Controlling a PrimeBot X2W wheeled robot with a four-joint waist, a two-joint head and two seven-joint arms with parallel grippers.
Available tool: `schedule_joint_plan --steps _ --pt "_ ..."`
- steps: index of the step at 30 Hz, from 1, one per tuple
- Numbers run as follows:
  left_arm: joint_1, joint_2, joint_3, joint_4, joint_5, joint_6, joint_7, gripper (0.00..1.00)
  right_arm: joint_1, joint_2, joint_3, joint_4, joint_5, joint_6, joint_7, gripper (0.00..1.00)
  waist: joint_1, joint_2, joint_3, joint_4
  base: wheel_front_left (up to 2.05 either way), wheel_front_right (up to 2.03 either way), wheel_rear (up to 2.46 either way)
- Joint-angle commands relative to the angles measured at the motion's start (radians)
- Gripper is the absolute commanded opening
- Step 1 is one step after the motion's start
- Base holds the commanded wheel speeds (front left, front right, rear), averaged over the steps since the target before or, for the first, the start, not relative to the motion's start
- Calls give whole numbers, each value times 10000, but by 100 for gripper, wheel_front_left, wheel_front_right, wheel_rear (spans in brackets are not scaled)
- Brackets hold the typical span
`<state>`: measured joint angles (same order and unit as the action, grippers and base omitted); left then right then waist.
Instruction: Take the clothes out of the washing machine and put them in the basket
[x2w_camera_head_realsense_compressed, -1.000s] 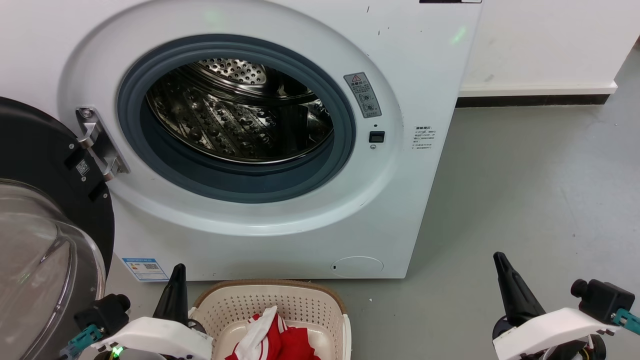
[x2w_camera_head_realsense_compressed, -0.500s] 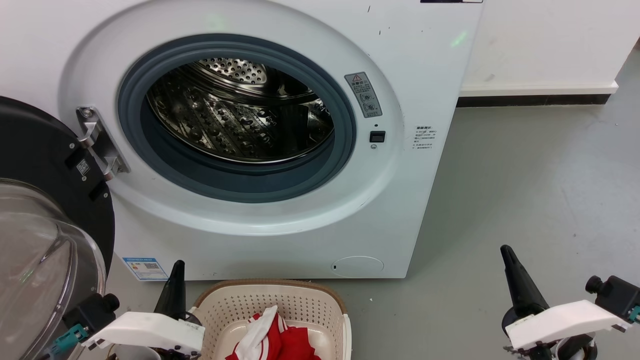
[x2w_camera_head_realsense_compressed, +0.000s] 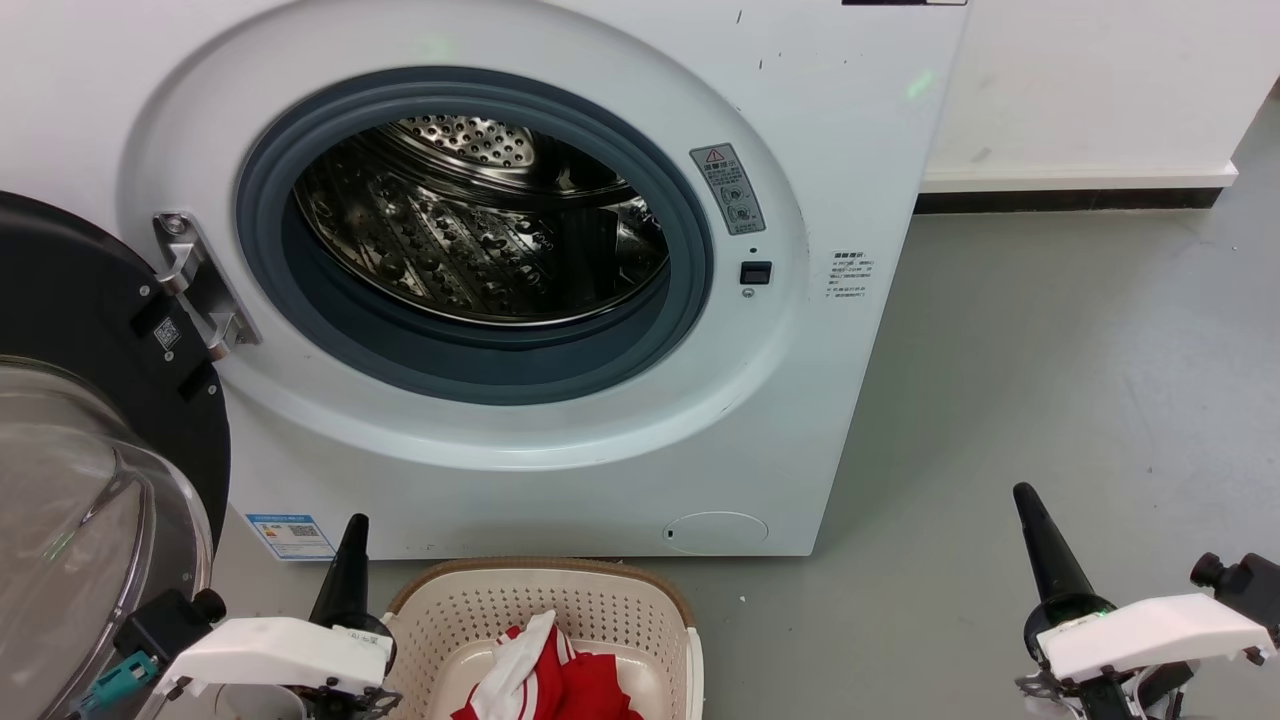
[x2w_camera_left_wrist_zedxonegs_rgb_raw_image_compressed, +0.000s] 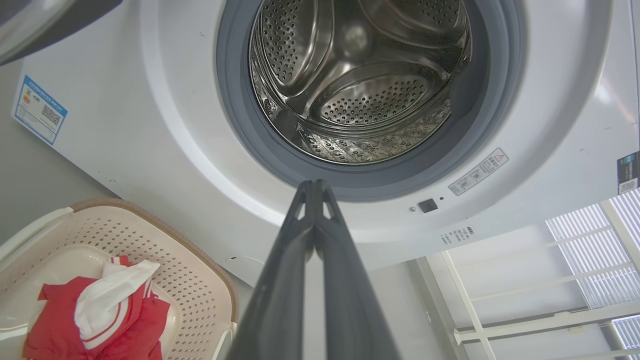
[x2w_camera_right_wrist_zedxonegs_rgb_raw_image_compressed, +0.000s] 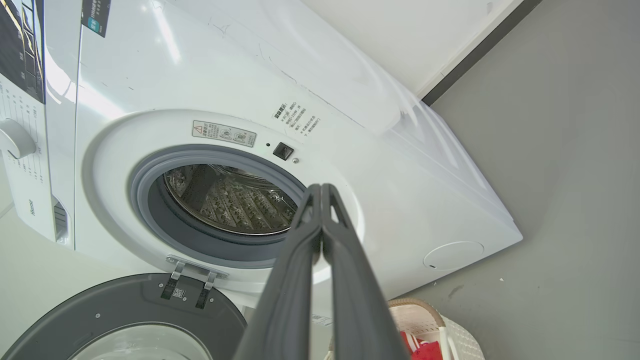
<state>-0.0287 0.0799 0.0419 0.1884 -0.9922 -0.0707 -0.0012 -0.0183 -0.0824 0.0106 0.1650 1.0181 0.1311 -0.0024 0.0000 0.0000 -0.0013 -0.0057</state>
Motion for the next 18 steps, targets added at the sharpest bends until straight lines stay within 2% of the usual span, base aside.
schedule_joint_plan --steps 1,18 --pt "-285 -17 79 -56 -318 -79 58 0 -286 -61 -52 -40 340 -2 24 0 0 0 1 2 0 0 0" --pt "-478 -102 282 143 -2144 -251 411 0 -497 -59 -272 208 2214 -2 265 0 0 0 12 16 0 0 0"
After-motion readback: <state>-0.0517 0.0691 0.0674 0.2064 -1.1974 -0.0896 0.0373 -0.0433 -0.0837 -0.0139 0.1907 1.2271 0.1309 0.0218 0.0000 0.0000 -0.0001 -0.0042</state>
